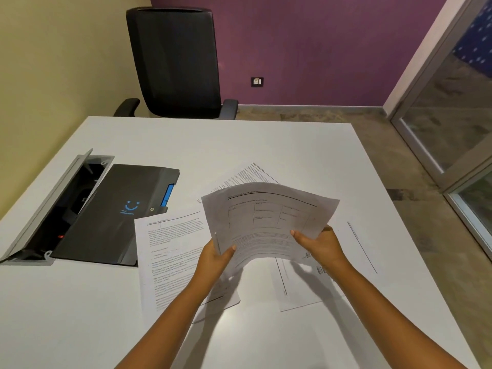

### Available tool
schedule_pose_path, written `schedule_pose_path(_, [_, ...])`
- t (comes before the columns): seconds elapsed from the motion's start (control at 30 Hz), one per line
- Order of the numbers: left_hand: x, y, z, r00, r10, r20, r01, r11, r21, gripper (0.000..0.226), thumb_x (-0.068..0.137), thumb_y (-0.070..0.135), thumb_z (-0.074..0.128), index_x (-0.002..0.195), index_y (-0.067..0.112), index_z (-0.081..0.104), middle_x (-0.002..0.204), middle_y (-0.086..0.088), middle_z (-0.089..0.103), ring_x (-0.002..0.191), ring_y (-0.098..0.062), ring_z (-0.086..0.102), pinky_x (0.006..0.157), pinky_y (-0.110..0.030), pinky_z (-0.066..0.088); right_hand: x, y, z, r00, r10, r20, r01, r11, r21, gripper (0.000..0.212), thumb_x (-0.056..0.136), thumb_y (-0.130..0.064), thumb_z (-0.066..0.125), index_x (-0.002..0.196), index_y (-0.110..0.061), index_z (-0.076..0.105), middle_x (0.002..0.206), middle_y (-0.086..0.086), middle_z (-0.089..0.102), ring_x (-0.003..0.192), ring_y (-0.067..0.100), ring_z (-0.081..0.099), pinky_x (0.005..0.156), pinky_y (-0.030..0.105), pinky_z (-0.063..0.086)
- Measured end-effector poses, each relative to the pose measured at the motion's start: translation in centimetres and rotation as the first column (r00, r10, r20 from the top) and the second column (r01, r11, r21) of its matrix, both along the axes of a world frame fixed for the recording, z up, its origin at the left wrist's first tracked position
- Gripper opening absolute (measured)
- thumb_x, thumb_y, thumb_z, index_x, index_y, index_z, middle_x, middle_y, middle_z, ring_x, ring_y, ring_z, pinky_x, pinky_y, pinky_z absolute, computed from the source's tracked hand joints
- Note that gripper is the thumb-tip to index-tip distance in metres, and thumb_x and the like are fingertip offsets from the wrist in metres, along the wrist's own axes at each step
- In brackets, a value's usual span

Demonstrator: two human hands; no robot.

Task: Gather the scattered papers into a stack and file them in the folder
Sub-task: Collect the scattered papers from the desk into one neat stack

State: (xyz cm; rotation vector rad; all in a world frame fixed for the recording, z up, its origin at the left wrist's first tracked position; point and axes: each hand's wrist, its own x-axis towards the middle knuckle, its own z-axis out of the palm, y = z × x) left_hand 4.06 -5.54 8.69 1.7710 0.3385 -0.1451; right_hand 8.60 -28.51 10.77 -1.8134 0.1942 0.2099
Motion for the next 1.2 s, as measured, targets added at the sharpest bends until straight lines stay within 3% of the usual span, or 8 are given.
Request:
schedule_pose_path(0.17, [-0.9, 0.2, -1.9, 0.994, 0.053, -0.1, -0.053, 0.999, 0.008, 0.038, 0.093, 0.01, 0.049, 0.13, 0.004, 0.048, 0.127, -0.013, 0.057, 0.119, -0.029, 0.053, 0.103, -0.044, 0.042, -0.7, 0.4, -3.3, 0.997, -0.043, -0.064, 0.021, 0.949, -0.315, 0.028, 0.086, -0.01, 0.063, 0.112, -0.003, 0.06, 0.106, 0.012, 0.068, 0.096, 0.028, 0.064, 0.073, 0.026, 0.047])
schedule_pose_path(0.37, [-1.1, 3.0, -3.2, 0.943, 0.308, -0.126, -0.296, 0.95, 0.099, 0.005, 0.09, 0.011, 0.055, 0.089, 0.006, 0.056, 0.079, -0.005, 0.06, 0.082, -0.025, 0.056, 0.061, -0.025, 0.043, -1.0, 3.6, -2.8, 0.998, -0.052, 0.046, 0.059, 0.984, -0.166, 0.033, 0.086, -0.012, 0.063, 0.118, -0.014, 0.054, 0.095, -0.002, 0.062, 0.08, 0.01, 0.061, 0.053, 0.001, 0.045])
schedule_pose_path(0.5, [-2.9, 5.2, -4.1, 0.911, 0.382, -0.157, -0.345, 0.913, 0.217, 0.017, 0.089, 0.013, 0.057, 0.105, 0.007, 0.058, 0.101, -0.006, 0.06, 0.083, -0.02, 0.055, 0.074, -0.029, 0.046, -1.5, 6.8, -3.6, 0.998, 0.06, -0.023, -0.062, 0.993, -0.104, 0.034, 0.087, -0.014, 0.063, 0.12, -0.018, 0.054, 0.095, -0.003, 0.064, 0.078, 0.001, 0.062, 0.058, 0.008, 0.051])
schedule_pose_path(0.6, [-4.5, 5.9, -5.0, 0.912, 0.386, -0.134, -0.334, 0.894, 0.299, 0.022, 0.087, 0.012, 0.06, 0.108, 0.005, 0.06, 0.113, -0.011, 0.063, 0.091, -0.027, 0.059, 0.079, -0.034, 0.046, -1.8, 9.2, -4.7, 0.983, 0.158, -0.089, -0.168, 0.98, -0.11, 0.036, 0.088, -0.017, 0.061, 0.123, -0.021, 0.054, 0.099, 0.0, 0.066, 0.085, 0.013, 0.066, 0.072, 0.027, 0.058])
schedule_pose_path(0.7, [-5.4, 7.1, -5.6, 0.871, 0.48, -0.108, -0.418, 0.837, 0.353, 0.013, 0.084, 0.011, 0.063, 0.096, 0.004, 0.061, 0.113, -0.017, 0.064, 0.082, -0.024, 0.058, 0.078, -0.037, 0.05, -2.0, 11.1, -5.8, 0.958, 0.247, -0.145, -0.264, 0.958, -0.113, 0.041, 0.089, -0.02, 0.06, 0.128, -0.023, 0.049, 0.101, -0.003, 0.063, 0.086, 0.012, 0.063, 0.066, 0.017, 0.052])
schedule_pose_path(0.83, [-6.0, 9.0, -6.6, 0.758, 0.622, -0.199, -0.437, 0.709, 0.554, 0.036, 0.086, 0.009, 0.059, 0.118, -0.007, 0.051, 0.131, -0.025, 0.046, 0.112, -0.043, 0.051, 0.094, -0.053, 0.046, -1.7, 12.2, -6.5, 0.911, 0.354, -0.211, -0.383, 0.916, -0.12, 0.054, 0.089, -0.015, 0.06, 0.138, -0.025, 0.038, 0.122, 0.003, 0.061, 0.099, 0.014, 0.06, 0.083, 0.026, 0.051])
schedule_pose_path(1.1, [-4.8, 11.3, -7.1, 0.738, 0.624, -0.258, -0.483, 0.754, 0.445, 0.046, 0.091, 0.01, 0.052, 0.132, -0.007, 0.038, 0.134, -0.027, 0.047, 0.118, -0.047, 0.048, 0.098, -0.056, 0.042, -1.6, 11.0, -8.0, 0.875, 0.427, -0.229, -0.464, 0.875, -0.139, 0.056, 0.091, 0.003, 0.047, 0.141, -0.021, 0.036, 0.127, 0.002, 0.057, 0.1, 0.008, 0.053, 0.063, 0.0, 0.045])
schedule_pose_path(1.2, [-4.1, 11.3, -6.8, 0.729, 0.626, -0.277, -0.525, 0.771, 0.36, 0.052, 0.092, 0.015, 0.053, 0.137, -0.002, 0.034, 0.136, -0.022, 0.047, 0.121, -0.044, 0.048, 0.098, -0.052, 0.041, -2.1, 10.5, -8.7, 0.864, 0.448, -0.229, -0.488, 0.856, -0.169, 0.061, 0.089, 0.007, 0.045, 0.142, -0.021, 0.034, 0.132, 0.001, 0.054, 0.104, 0.007, 0.051, 0.077, 0.004, 0.043])
